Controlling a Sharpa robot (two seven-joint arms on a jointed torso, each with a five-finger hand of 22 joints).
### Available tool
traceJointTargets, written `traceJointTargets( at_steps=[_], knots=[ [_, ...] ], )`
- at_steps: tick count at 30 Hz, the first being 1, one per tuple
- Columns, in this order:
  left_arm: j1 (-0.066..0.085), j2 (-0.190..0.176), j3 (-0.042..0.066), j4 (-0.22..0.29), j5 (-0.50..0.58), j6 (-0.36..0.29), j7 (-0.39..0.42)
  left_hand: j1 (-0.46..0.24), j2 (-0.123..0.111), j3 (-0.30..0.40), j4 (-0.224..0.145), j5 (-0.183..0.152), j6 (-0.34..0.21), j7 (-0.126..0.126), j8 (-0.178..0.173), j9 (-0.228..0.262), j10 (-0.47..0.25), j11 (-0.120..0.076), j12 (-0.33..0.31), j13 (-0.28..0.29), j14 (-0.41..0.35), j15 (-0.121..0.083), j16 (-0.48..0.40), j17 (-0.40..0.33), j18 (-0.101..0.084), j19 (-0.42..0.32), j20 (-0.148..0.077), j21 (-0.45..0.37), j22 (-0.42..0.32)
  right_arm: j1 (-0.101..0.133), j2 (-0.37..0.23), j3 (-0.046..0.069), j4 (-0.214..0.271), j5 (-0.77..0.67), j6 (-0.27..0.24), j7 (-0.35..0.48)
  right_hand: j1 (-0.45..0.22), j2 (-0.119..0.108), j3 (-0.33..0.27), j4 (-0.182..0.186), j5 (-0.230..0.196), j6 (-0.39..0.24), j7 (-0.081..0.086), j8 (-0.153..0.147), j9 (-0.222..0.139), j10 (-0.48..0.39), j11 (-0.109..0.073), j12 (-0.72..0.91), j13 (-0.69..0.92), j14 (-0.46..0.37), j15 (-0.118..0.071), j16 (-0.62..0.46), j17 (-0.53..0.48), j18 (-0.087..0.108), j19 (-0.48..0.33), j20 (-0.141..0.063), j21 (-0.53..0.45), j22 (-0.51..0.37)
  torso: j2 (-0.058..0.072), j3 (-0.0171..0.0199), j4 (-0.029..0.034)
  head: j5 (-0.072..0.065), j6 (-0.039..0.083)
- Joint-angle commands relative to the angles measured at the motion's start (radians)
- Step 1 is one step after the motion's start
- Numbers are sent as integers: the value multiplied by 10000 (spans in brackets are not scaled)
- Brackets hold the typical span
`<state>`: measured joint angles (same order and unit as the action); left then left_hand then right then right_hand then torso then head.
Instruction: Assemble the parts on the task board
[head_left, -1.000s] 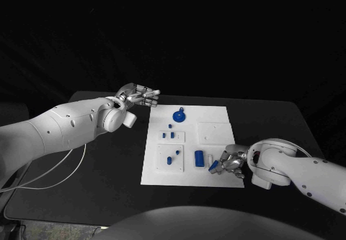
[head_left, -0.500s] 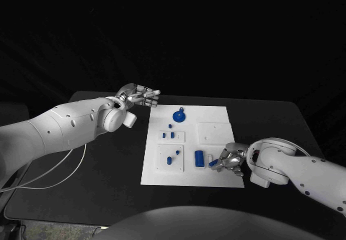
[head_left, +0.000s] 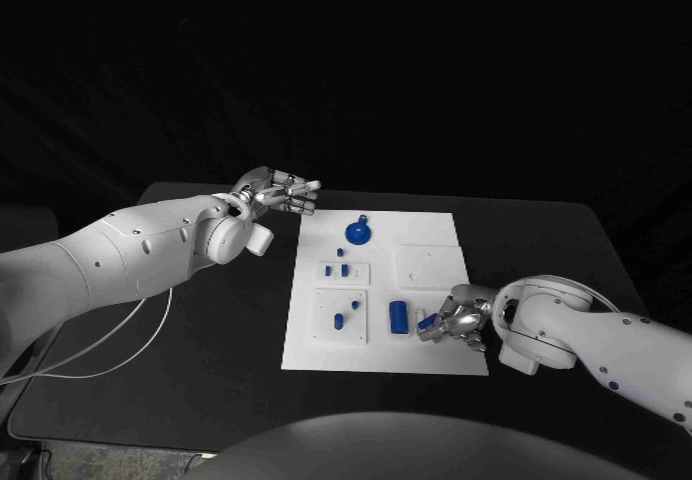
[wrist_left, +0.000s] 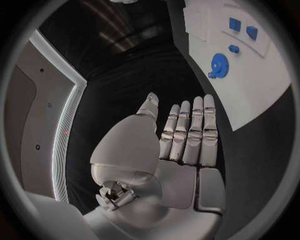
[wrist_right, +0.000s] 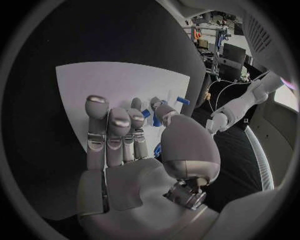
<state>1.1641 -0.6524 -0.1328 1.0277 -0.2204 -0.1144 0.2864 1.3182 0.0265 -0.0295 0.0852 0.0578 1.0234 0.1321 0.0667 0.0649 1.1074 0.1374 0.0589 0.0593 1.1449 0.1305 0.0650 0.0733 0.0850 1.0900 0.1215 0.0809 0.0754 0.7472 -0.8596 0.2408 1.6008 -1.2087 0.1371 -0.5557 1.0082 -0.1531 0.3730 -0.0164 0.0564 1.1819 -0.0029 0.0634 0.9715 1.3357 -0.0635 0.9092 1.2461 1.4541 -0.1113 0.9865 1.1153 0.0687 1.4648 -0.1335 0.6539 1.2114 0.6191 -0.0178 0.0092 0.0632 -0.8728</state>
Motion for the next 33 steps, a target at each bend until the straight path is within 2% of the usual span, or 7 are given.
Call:
traceJointTargets(
  at_steps=[1, 5, 6, 8, 12, 16, 33],
  knots=[
    [3, 17, 6, 18, -18, 140, 29, -9, -38, 30, 10, -17, -8, 33, -37, -8, -77, 9, 11, 6, -85, -6, -32, 15, 0, -62, -21, -46, -10, -10, -4, 2, 16, 25, 128, 92, 65, -128, -748, 384, -76, -284, 168, 5, -412, -54, 110, -58, -10, 28, 22, -4, 10, -57, 501, -13, -45, -17, 2, -1, 2, -1, 2],
    [3, 13, 5, 21, -25, 141, 20, -9, -38, 30, 10, -17, -8, 33, -37, -8, -77, 9, 11, 6, -85, -6, -32, 15, 0, -62, -21, -46, -10, -10, -13, 3, 12, 94, 35, 99, 649, -281, -1956, 1260, -75, -716, 395, -53, -1804, -109, 211, -143, -9, 28, 84, 1, 66, 0, 501, 46, -93, -25, 1, -2, 1, 3, 2],
    [3, 11, 4, 23, -29, 141, 18, -9, -38, 30, 10, -17, -8, 33, -37, -8, -77, 9, 11, 6, -85, -6, -32, 15, 0, -62, -21, -46, -10, -10, -17, 4, 2, 113, -53, 81, 1125, -243, -2513, 1983, -80, -672, 463, 161, -3588, -151, 281, -134, 47, 38, 160, -12, 112, 109, 507, 157, -107, -15, 1, -2, 0, 2, 2],
    [3, 10, 4, 25, -33, 142, 13, -9, -38, 30, 10, -17, -8, 33, -37, -8, -77, 9, 11, 6, -85, -6, -32, 15, 0, -62, -21, -46, -10, -10, -23, 7, -17, 159, -208, 33, 932, -272, -2588, 2108, -79, -671, 483, 0, -3729, -156, 282, -172, 31, 38, 147, -29, 117, 97, 504, 127, -131, -20, 0, -5, 0, 6, 2],
    [3, 8, 3, 28, -38, 140, 11, -9, -38, 30, 10, -17, -8, 33, -37, -8, -77, 9, 11, 6, -85, -6, -32, 15, 0, -62, -21, -46, -10, -10, -30, 16, -66, 270, -604, -218, 271, 1448, -5212, 1224, 514, -740, 546, 2, -4147, -172, 290, -122, -11, 45, 200, -39, 64, 161, 506, 192, -127, -29, -4, -5, 2, 2, 2],
    [3, 2, 3, 31, -39, 144, 8, -9, -38, 30, 10, -17, -8, 33, -37, -8, -77, 9, 11, 6, -85, -6, -32, 15, 0, -62, -21, -46, -10, -9, -41, 21, -98, 304, -866, -583, 130, 2016, -5774, 1080, 425, -705, 517, 3, -4311, -179, 317, -85, -67, 38, 194, -13, 34, 161, 507, 197, -83, -21, 0, -3, 2, 1, 2],
    [3, -1, 1, 33, -40, 177, -31, -17, -34, 25, 23, -20, -8, 32, -34, -6, -79, 12, 11, 6, -82, -7, -31, 16, 1, -59, -22, -44, -10, -8, 89, 24, -198, 383, -1353, -1074, 422, 2602, -6042, 787, 1558, -571, 488, 5, -4508, -142, 293, -28, -123, 34, 183, 28, 12, 144, 504, 186, -75, -21, 5, 0, 1, -2, 2]
  ],
)
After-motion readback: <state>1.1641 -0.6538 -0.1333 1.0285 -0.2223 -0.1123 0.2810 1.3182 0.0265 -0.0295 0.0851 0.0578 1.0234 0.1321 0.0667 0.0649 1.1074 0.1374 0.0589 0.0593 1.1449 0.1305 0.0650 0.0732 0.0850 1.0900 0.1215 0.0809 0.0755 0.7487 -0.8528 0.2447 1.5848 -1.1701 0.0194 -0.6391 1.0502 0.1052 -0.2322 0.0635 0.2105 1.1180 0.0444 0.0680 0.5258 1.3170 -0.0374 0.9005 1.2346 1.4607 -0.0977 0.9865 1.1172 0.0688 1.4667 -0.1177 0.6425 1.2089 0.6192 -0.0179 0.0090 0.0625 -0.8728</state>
